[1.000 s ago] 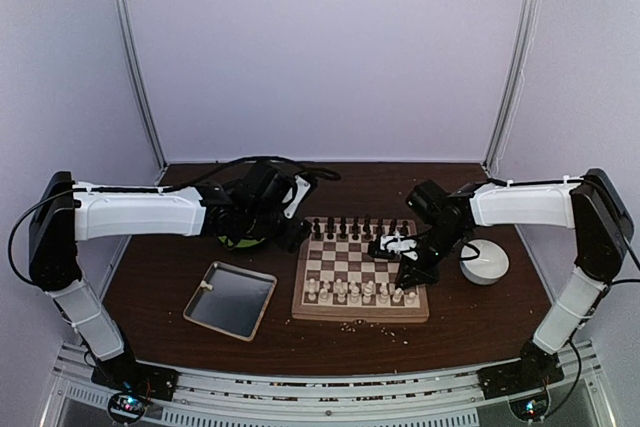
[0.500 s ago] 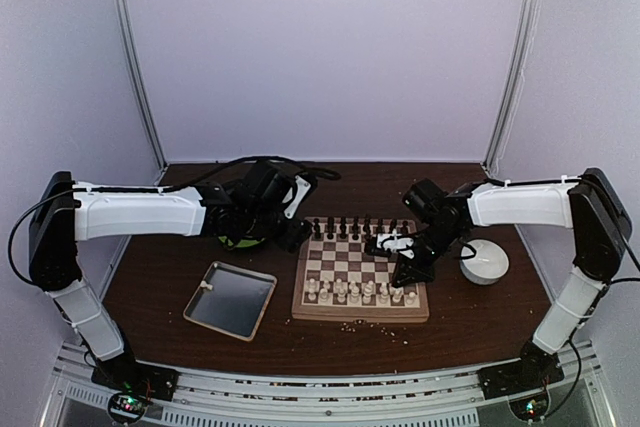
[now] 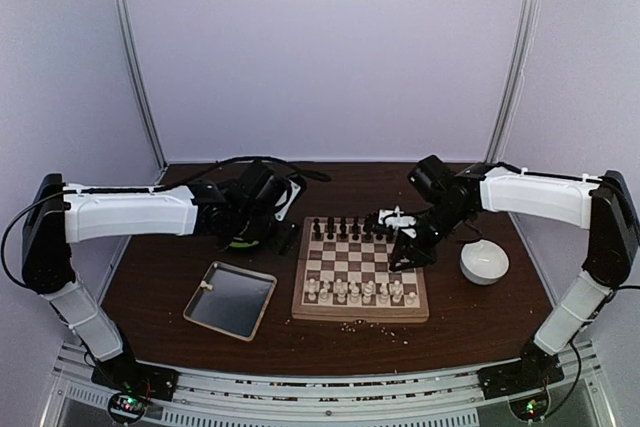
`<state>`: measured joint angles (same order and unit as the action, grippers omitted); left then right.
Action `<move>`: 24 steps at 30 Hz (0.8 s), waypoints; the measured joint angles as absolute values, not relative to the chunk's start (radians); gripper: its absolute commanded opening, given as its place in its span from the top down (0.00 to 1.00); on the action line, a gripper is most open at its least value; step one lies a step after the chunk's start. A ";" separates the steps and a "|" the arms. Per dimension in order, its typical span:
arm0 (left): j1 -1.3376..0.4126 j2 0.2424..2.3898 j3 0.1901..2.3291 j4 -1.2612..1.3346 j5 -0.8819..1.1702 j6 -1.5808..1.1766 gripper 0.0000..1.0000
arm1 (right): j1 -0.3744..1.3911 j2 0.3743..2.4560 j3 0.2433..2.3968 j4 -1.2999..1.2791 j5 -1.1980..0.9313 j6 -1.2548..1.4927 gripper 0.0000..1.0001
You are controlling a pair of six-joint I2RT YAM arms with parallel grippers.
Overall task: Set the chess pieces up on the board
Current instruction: Place the pawn at g2, then pick up the pawn from the storage box.
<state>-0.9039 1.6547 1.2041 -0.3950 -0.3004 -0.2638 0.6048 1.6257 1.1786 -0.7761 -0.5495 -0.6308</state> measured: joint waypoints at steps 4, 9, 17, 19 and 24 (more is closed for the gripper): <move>-0.887 1.597 1.189 -0.535 -0.367 -0.382 0.39 | 0.590 1.517 1.194 -0.776 -0.550 -0.616 0.71; -0.848 1.501 1.069 -0.698 -0.397 -0.508 0.41 | 0.584 1.489 1.181 -0.759 -0.561 -0.582 0.71; -0.789 1.507 1.056 -0.939 -0.270 -0.259 0.42 | 0.585 1.498 1.179 -0.764 -0.594 -0.576 0.72; -0.786 1.523 1.076 -0.978 -0.254 -0.162 0.42 | 0.584 1.497 1.178 -0.765 -0.603 -0.577 0.73; -0.762 1.574 1.142 -1.031 -0.257 0.089 0.43 | 0.584 1.480 1.159 -0.767 -0.613 -0.580 0.73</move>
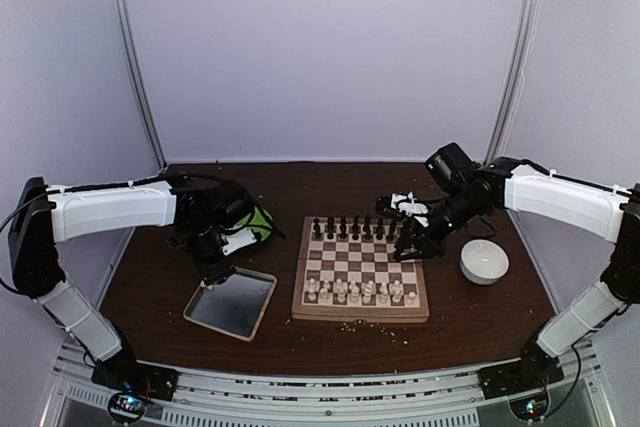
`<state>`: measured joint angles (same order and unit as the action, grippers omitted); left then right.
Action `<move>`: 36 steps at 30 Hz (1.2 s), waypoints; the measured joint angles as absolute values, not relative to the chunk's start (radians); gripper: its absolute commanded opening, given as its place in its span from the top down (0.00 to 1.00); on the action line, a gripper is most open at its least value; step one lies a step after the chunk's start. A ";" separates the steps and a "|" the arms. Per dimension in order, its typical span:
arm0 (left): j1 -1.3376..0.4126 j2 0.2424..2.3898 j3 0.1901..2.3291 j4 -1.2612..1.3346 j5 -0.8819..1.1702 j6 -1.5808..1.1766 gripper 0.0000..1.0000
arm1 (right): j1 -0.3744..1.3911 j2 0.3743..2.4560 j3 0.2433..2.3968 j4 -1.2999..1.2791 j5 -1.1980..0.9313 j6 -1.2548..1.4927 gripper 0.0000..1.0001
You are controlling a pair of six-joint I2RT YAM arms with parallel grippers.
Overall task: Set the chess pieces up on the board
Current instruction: Pick up the pawn from the storage box.
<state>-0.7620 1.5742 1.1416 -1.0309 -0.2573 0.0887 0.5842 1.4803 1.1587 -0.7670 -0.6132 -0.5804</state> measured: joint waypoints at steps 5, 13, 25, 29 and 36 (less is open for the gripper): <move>-0.725 1.596 1.141 -1.044 -0.273 0.282 0.47 | 0.584 1.458 1.153 -0.771 -0.628 -0.582 0.73; -0.713 1.677 1.141 -1.043 -0.269 0.412 0.54 | 0.584 1.457 1.152 -0.773 -0.633 -0.598 0.74; -0.713 1.811 1.141 -1.039 -0.319 0.448 0.60 | 0.584 1.457 1.152 -0.776 -0.633 -0.604 0.76; -0.713 1.831 1.141 -1.026 -0.366 0.451 0.67 | 0.584 1.457 1.152 -0.778 -0.634 -0.604 0.77; -0.713 1.882 1.148 -1.022 -0.405 0.451 0.80 | 0.583 1.458 1.152 -0.786 -0.635 -0.607 0.79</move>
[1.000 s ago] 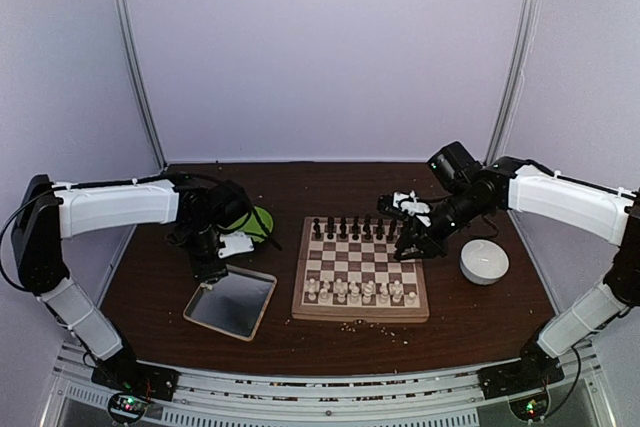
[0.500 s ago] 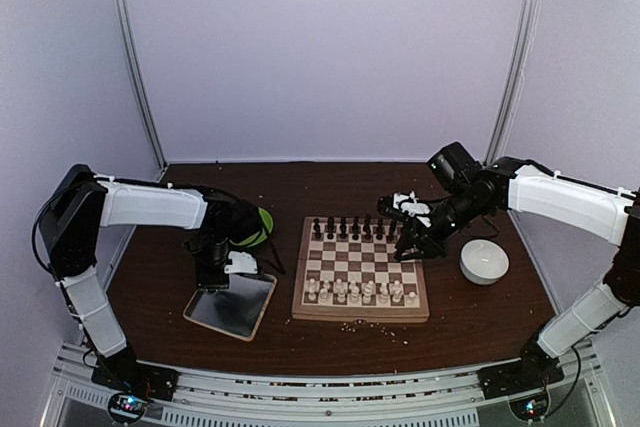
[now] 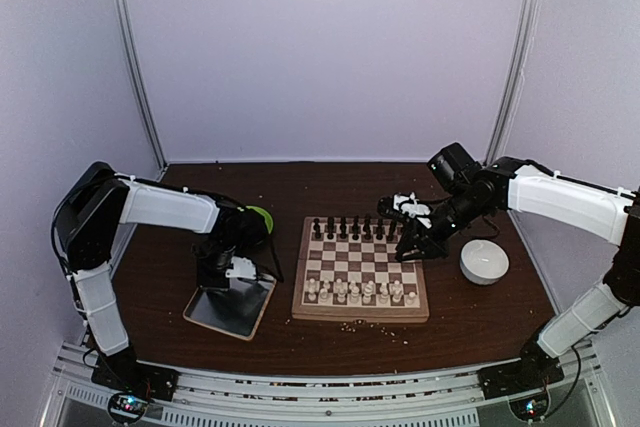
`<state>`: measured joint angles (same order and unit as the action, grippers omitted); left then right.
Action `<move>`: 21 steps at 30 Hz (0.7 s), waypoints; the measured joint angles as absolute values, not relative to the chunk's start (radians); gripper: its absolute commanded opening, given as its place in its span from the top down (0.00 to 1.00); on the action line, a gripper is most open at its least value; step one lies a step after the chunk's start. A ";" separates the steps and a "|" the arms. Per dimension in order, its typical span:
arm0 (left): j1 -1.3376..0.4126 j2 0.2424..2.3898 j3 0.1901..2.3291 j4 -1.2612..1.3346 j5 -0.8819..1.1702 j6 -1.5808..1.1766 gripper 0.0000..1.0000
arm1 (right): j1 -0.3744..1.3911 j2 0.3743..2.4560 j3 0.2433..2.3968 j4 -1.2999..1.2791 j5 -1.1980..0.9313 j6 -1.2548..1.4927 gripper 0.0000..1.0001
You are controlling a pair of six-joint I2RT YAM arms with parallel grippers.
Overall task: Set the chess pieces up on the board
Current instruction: Pick up the pawn from the storage box.
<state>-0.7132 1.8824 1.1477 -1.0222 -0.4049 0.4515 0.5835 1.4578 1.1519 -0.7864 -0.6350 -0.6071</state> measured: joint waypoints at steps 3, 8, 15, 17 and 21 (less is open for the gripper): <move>-0.713 1.884 1.152 -1.022 -0.405 0.451 0.86 | 0.582 1.459 1.152 -0.790 -0.635 -0.607 0.80; -0.713 1.888 1.163 -1.024 -0.396 0.450 0.92 | 0.582 1.460 1.152 -0.792 -0.636 -0.607 0.80; -0.713 1.905 1.263 -1.052 -0.316 0.408 0.96 | 0.582 1.461 1.152 -0.794 -0.636 -0.607 0.81; -0.713 1.894 1.286 -1.048 -0.288 0.393 0.96 | 0.582 1.461 1.152 -0.795 -0.636 -0.607 0.81; -0.713 1.819 1.296 -1.037 -0.220 0.355 0.97 | 0.582 1.469 1.152 -0.796 -0.637 -0.607 0.81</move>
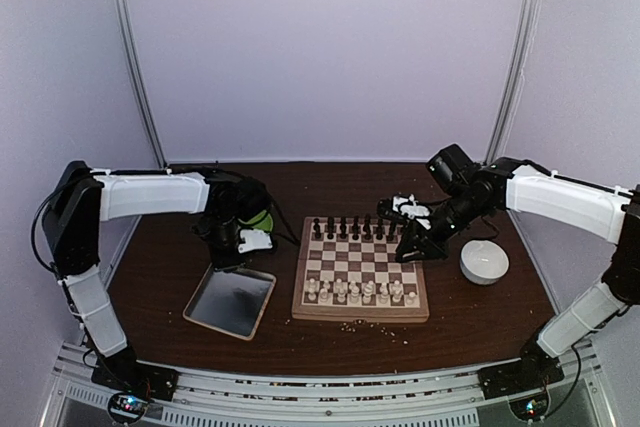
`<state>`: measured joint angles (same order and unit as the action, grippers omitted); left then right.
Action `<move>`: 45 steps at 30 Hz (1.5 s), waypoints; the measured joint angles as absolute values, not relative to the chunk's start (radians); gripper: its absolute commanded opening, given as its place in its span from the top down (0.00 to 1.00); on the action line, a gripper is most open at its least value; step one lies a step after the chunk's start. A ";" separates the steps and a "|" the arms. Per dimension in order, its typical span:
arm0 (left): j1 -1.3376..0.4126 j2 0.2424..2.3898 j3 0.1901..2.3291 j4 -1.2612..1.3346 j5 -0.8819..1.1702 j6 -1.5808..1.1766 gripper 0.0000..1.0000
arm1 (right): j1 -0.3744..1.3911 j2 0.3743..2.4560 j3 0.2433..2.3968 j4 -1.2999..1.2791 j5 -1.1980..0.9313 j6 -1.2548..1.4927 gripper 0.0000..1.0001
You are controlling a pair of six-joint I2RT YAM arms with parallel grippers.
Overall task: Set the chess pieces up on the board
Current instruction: Pick up the pawn from the storage box, then place the pawn on the chessboard.
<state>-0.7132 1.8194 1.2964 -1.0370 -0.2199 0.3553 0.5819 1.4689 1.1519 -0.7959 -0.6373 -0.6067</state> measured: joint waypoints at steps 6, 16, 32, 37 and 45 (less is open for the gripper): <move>-0.713 1.602 1.225 -0.821 -0.089 0.239 0.96 | 0.582 1.486 1.152 -0.796 -0.650 -0.606 0.81; -0.747 1.522 0.926 -0.073 0.047 -0.051 0.94 | 0.582 1.514 1.152 -0.797 -0.659 -0.598 0.81; -0.809 1.803 0.768 0.564 0.131 -0.211 0.92 | 0.582 1.515 1.152 -0.796 -0.676 -0.569 0.81; -0.815 1.829 0.826 0.532 0.136 -0.220 0.90 | 0.582 1.522 1.153 -0.797 -0.678 -0.568 0.81; -0.815 1.879 0.969 0.355 0.168 -0.220 0.87 | 0.582 1.526 1.154 -0.797 -0.677 -0.569 0.81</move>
<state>-0.8154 1.8786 0.9688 0.3546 0.1684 -0.2199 0.5819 1.5261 1.1538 -0.7967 -0.6773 -0.5690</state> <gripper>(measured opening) 0.114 0.187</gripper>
